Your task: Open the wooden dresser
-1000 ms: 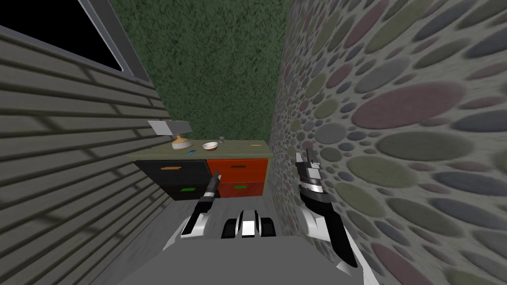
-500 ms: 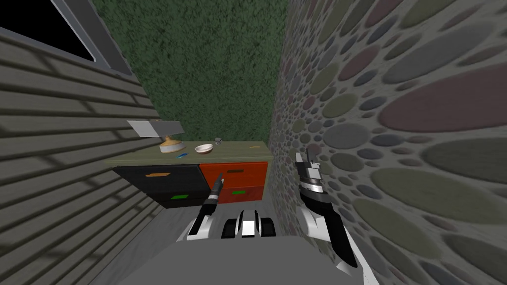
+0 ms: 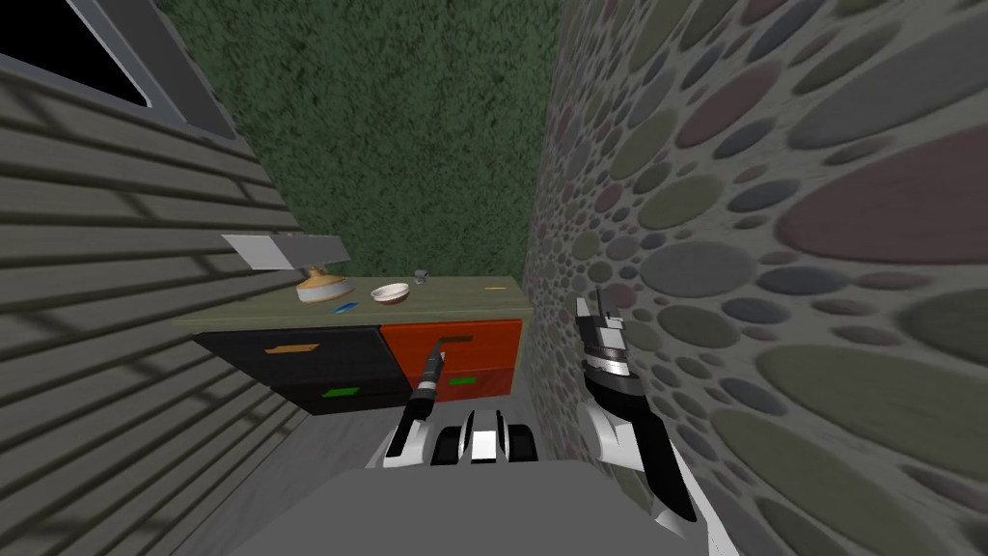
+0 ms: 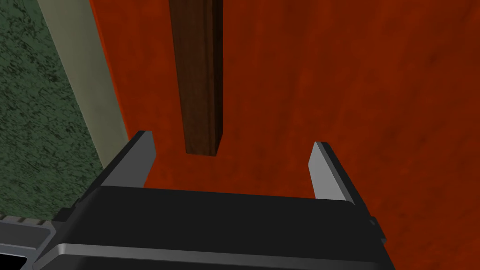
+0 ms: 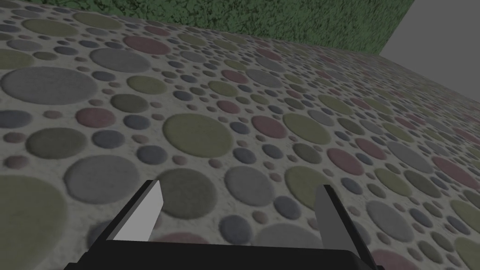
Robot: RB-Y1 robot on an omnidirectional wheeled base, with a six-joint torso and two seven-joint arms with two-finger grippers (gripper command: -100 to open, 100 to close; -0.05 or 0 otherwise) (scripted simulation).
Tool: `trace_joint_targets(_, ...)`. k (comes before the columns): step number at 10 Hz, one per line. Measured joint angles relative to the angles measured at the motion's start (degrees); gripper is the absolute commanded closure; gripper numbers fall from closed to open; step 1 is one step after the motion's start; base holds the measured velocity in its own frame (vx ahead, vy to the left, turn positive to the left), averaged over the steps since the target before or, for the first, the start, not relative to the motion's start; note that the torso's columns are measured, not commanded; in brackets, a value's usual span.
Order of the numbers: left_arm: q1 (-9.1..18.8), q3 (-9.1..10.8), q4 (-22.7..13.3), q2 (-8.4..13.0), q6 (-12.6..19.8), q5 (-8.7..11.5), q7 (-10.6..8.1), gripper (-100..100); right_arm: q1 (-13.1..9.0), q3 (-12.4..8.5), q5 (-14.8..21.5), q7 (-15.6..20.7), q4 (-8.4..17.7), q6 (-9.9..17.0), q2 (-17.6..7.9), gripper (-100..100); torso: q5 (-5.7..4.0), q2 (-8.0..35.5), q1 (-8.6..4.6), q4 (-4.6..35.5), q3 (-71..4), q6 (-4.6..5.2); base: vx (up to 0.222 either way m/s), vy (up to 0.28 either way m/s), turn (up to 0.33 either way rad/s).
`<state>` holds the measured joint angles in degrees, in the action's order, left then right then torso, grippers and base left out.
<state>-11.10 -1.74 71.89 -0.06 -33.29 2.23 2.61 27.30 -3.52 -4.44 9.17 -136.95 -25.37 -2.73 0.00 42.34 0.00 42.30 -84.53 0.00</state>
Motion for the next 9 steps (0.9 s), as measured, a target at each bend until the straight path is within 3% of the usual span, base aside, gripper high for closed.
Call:
trace_joint_targets(2,0.42,0.12,0.51,-0.14,0.76,0.03,0.08,-100,0.0,0.0,0.0,0.0,0.0,0.0,0.0,0,0.01,-0.15,0.03,-0.03,-0.08,0.0,0.048,0.0,0.002)
trace_joint_targets(3,0.48,0.13,0.6,-0.15,1.01,0.03,0.11,100,0.0,0.0,0.0,0.0,0.0,0.0,0.0,0,0.01,-0.08,0.02,-0.03,-0.06,0.0,0.005,0.0,0.001)
trace_joint_targets(5,-0.3,-0.14,2.28,-0.36,0.33,0.74,0.81,100,-0.02,0.0,0.0,0.0,0.01,0.0,0.0,0,0.26,-0.08,0.12,-0.41,0.02,0.15,-0.11,0.027,-0.092)
trace_joint_targets(9,-5.19,-1.97,6.76,-2.11,0.64,3.06,4.88,100,-0.02,0.0,0.0,0.0,0.01,0.01,0.0,0,0.16,-0.53,0.02,-0.38,-0.28,0.11,-0.131,0.027,-0.062)
